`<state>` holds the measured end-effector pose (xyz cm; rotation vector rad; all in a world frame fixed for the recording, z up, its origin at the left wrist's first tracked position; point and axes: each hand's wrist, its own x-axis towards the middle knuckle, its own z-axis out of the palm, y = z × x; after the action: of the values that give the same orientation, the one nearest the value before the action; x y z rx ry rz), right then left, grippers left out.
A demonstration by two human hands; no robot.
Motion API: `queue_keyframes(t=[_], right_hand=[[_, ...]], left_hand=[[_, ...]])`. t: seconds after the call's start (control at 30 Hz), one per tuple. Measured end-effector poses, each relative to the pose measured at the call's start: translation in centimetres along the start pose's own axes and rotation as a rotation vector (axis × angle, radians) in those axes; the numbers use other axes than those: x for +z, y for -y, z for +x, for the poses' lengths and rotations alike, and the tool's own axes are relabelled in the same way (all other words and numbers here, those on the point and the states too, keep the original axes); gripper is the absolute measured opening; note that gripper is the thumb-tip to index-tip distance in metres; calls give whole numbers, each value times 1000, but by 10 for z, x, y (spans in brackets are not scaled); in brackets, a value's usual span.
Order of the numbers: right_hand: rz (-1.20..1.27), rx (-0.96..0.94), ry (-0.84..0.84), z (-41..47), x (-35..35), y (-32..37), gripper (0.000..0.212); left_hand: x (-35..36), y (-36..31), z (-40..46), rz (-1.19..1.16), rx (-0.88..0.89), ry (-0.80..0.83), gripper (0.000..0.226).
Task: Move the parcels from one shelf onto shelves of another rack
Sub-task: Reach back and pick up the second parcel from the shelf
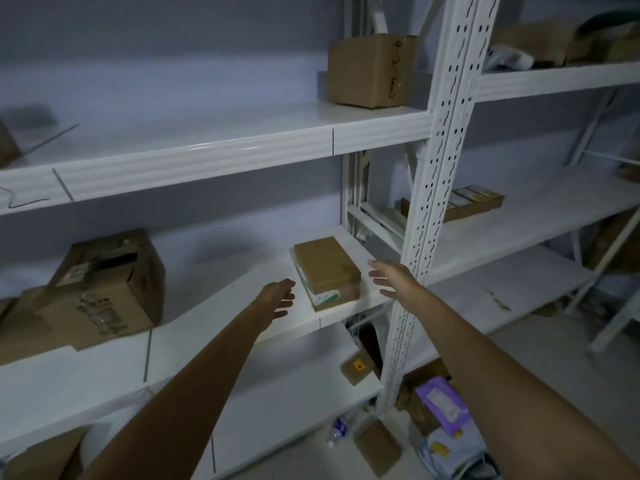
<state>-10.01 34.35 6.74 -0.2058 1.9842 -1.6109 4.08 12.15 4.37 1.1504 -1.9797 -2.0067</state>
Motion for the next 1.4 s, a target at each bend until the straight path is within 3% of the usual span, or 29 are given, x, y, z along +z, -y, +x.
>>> queue_keyframes(t=[0.27, 0.5, 0.63, 0.87, 1.07, 1.4], right_hand=[[-155, 14, -36, 90, -6, 23, 44], [-291, 44, -18, 163, 9, 7, 42], [-392, 116, 78, 195, 17, -4, 59], [-493, 258, 278, 216, 28, -21, 72], [-402, 200, 296, 222, 30, -31, 70], [-89, 204, 309, 222, 16, -4, 54]], left_hand=[[38, -5, 99, -131, -118, -26, 66], [52, -3, 145, -138, -238, -109, 83], [59, 7, 156, -142, -268, -109, 88], [78, 11, 163, -205, -257, -120, 80], [88, 16, 159, -295, -179, -181, 67], [52, 11, 131, -538, -128, -92, 54]])
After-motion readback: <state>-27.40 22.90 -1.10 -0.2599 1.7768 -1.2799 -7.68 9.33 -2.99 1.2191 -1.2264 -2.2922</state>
